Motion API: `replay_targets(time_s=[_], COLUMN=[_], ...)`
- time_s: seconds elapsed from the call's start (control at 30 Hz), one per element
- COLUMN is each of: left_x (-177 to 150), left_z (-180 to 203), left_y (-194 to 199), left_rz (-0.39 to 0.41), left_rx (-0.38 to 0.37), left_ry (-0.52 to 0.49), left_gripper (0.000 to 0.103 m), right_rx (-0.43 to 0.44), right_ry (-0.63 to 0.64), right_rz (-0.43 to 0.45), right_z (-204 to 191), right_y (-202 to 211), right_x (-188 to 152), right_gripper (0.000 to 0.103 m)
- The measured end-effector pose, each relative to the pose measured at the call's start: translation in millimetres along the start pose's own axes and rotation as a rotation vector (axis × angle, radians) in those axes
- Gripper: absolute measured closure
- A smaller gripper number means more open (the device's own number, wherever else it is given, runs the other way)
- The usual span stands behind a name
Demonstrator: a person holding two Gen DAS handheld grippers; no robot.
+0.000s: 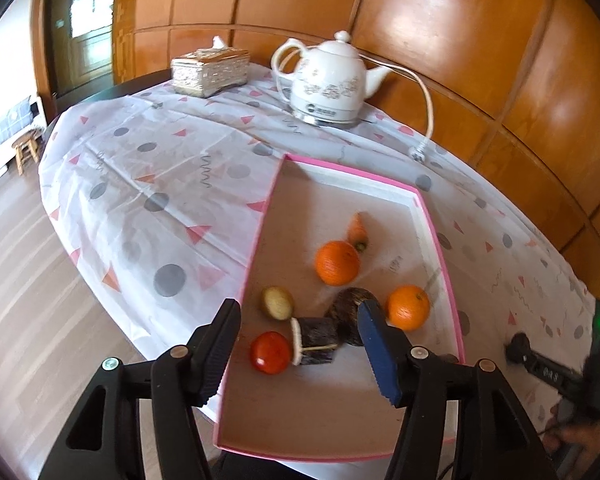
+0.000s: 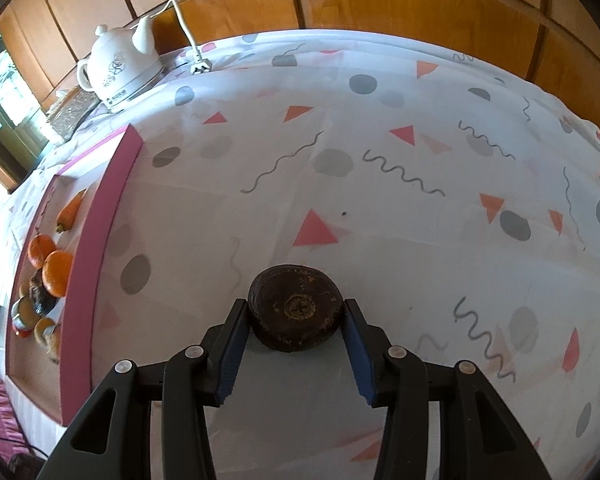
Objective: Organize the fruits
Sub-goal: 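Carry the round dark root into the pink tray and open the right gripper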
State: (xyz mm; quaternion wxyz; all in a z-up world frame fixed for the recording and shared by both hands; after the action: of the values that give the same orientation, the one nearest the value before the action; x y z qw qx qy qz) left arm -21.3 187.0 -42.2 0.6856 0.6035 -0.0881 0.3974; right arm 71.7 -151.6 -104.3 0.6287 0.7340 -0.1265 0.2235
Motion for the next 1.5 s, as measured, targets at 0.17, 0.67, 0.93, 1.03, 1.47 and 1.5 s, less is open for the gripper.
replay_targets(time_s=[0.17,0.67,0.93,1.03,1.47,1.5], left_x=[12.0,19.6,16.6,14.2,10.9,10.8], left_z=[-22.8,-41.9,-40.5,-39.4,-44.2,-44.3], left_y=[2.5,-1.6,-6.4,-9.4,-21.1,-21.7], left_rz=[0.03,0.041,0.024,0.014,-0.017,-0.018], left_rx=[0.04,0.062,0.06,0.058,0.07,0.071], left_ry=[0.055,0.093,0.088,0.083,0.086,0.086], left_gripper=[0.042,0.042,0.042,0.042,0.042,0.042], right_rx=[0.035,0.18,0.25,0.263,0.24,0.241], right_ry=[0.023,0.164,0.277,0.3,0.343,0.35], right_rz=[0.014,0.094,0.127,0.139,0.022,0.011], right_z=[-10.0,-76.4,-131.8,-149.8,-198.3,-199.2], right_y=[9.2,40.0,45.5,43.2,-27.5,-31.3], right_x=[0.4,19.8,44.3,52.4,65.8,62.3], right_gripper=[0.056,0.056,0.056,0.056,0.055,0.055])
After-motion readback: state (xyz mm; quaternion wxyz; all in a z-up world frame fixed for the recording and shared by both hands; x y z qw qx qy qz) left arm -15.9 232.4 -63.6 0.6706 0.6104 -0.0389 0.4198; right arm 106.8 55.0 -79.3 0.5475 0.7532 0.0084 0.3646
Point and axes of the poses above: each gripper's, at about its wrist camera, not at the fingertips, and y roughly against the way its jaws point, z to its right, x to its top, the point moved 2 cm from there along -y, roughly the way its jaws point, and after that the axes turned 5 degrees about y, right-handed, at the moved point
